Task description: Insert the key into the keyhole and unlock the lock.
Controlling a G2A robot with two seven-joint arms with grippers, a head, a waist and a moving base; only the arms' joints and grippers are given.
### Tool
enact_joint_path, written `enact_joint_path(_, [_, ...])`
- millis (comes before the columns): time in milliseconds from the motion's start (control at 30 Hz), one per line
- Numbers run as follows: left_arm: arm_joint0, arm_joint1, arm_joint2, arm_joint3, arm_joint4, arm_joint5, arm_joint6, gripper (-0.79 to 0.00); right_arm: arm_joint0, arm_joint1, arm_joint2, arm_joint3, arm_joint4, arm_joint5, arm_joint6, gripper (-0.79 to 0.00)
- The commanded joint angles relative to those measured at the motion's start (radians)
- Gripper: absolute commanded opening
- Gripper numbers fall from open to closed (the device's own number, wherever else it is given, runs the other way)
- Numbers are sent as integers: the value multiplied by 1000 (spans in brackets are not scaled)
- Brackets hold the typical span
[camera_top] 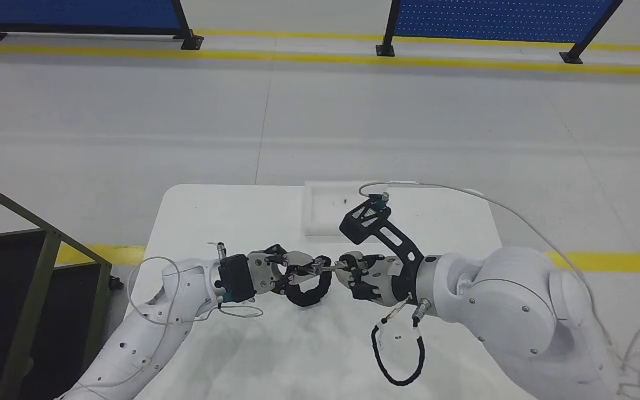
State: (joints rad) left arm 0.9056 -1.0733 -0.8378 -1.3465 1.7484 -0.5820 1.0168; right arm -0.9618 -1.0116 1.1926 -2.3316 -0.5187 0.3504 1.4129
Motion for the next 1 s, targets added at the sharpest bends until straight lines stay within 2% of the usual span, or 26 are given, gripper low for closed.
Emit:
enact_joint_path(0, [2, 0, -1, -2, 1, 0, -1, -785, 1, 1, -1, 1, 1, 0, -1, -785])
enact_joint_path(967, [8, -5, -17, -4, 7, -3, -2, -785, 26, 12, -35, 9, -16, 31, 2, -785])
